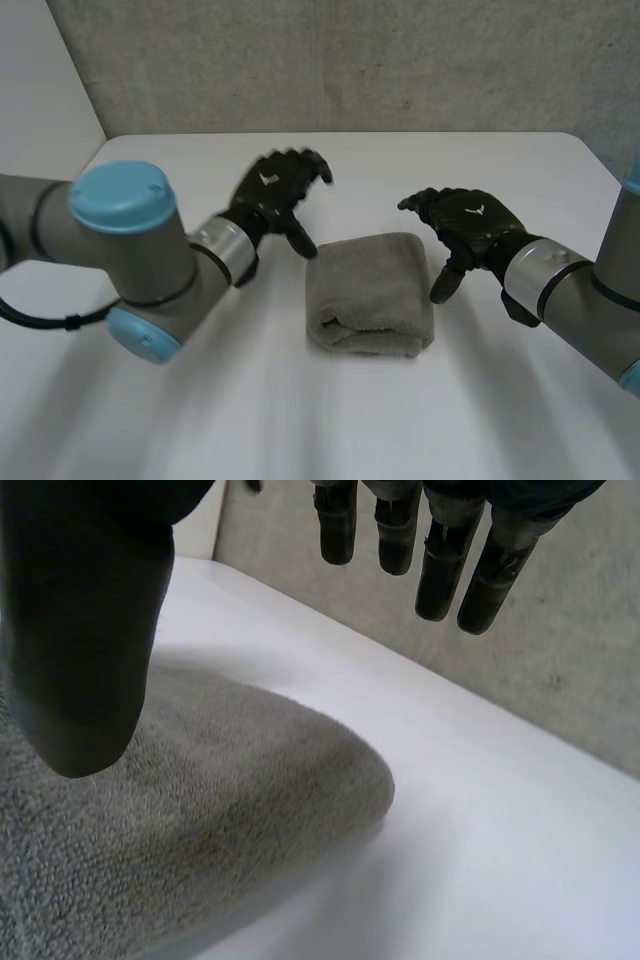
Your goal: Fold the towel.
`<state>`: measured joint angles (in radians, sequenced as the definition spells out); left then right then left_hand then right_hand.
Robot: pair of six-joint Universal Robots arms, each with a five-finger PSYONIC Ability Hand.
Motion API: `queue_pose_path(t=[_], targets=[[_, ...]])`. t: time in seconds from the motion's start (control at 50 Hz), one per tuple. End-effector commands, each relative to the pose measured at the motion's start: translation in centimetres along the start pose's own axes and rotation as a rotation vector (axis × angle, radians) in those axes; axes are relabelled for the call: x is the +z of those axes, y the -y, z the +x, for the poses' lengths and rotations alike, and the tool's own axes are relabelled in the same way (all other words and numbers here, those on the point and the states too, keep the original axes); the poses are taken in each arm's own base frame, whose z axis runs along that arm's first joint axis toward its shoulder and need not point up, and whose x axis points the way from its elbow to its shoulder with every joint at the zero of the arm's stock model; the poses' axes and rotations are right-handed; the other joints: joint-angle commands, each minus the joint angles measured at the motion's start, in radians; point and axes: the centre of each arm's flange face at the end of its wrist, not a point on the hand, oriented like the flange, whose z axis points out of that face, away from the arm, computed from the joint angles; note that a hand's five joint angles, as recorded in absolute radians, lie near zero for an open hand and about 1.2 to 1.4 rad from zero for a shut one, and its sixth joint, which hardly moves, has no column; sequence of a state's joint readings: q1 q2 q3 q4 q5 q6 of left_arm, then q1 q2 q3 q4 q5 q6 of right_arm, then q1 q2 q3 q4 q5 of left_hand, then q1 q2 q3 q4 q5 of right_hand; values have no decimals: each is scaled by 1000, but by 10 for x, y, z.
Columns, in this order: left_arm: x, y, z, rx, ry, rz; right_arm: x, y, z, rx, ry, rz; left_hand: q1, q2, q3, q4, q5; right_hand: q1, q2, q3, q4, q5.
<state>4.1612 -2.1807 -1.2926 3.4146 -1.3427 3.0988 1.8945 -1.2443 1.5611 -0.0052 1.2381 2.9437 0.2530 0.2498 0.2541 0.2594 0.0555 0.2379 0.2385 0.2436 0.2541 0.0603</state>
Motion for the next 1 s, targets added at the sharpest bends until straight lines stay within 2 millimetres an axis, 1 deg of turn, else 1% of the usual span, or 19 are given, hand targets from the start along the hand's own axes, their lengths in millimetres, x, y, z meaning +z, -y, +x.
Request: queue_pose_path(t=[0.02, 0.14, 0.2, 0.34, 0.38, 0.44, 0.48, 0.5, 0.52, 0.54, 0.56, 0.58, 0.62, 0.64, 0.68, 0.72, 0.76, 0.86, 1.0], targets=[[-13, -39, 23, -41, -2, -163, 18, -48, 0, 125, 13, -126, -45, -42, -46, -52, -22, -63, -64, -69, -80, -60], [-20, -77, 25, -37, 59, -264, 29, -78, 0, 147, 14, -210, -45, -42, -46, -52, -22, -63, -64, -69, -80, -60], [-21, -91, 23, -35, 85, -297, 31, -81, 0, 142, 13, -217, -45, -42, -46, -52, -22, -63, -64, -69, -80, -60], [-17, -83, 21, -31, 102, -272, 27, -66, 1, 128, 6, -172, -45, -42, -46, -52, -22, -63, -64, -69, -80, -60], [-16, -54, 19, -31, 109, -205, 25, -55, 1, 119, 2, -142, -51, -48, -52, -58, -28, -63, -64, -69, -80, -60], [-16, -38, 18, -30, 109, -166, 18, -32, 1, 101, -5, -78, -57, -54, -58, -64, -34, -63, -64, -69, -80, -60], [-20, -6, 19, -21, 106, -92, 17, -20, 3, 91, -14, -39, -63, -60, -64, -69, -40, -63, -64, -69, -80, -60], [-20, -6, 19, -21, 106, -91, 14, -3, 6, 80, -28, 8, -63, -60, -64, -69, -40, -63, -64, -69, -80, -60], [-22, 9, 20, -16, 104, -54, 12, 13, 9, 77, -49, 51, -66, -63, -67, -72, -43, -63, -64, -69, -80, -60], [-25, 28, 21, -6, 103, -7, 12, 13, 10, 77, -50, 51, -66, -63, -67, -72, -43, -63, -64, -69, -80, -60], [-25, 28, 21, -6, 103, -6, 9, 29, 14, 74, -81, 91, -66, -63, -67, -72, -43, -63, -64, -69, -80, -60], [-29, 44, 21, -1, 105, 32, 9, 29, 14, 74, -81, 92, -66, -63, -67, -72, -43, -63, -64, -69, -80, -60], [-32, 58, 21, 4, 106, 67, 1, 62, 24, 70, -166, 168, -66, -63, -67, -72, -43, -63, -64, -69, -80, -60], [-35, 72, 18, 8, 115, 99, 1, 62, 24, 70, -167, 169, -66, -63, -67, -72, -43, -63, -64, -69, -80, -60], [-39, 83, 14, 8, 129, 120, -9, 87, 34, 61, -261, 218, -66, -63, -67, -72, -43, -63, -64, -69, -80, -60], [-42, 94, 6, 9, 159, 137, -12, 96, 38, 59, -300, 236, -63, -60, -64, -69, -40, -63, -64, -69, -80, -60], [-49, 114, -21, 10, 267, 153, -14, 102, 41, 58, -327, 247, -60, -57, -61, -66, -37, -63, -64, -69, -80, -60], [-58, 130, -55, -4, 394, 109, -19, 110, 47, 60, -376, 270, -66, -63, -67, -72, -43, -63, -64, -69, -80, -60], [-63, 136, -73, -7, 448, 74, -22, 118, 51, 59, -389, 293, -66, -63, -67, -72, -43, -63, -64, -69, -80, -60]])
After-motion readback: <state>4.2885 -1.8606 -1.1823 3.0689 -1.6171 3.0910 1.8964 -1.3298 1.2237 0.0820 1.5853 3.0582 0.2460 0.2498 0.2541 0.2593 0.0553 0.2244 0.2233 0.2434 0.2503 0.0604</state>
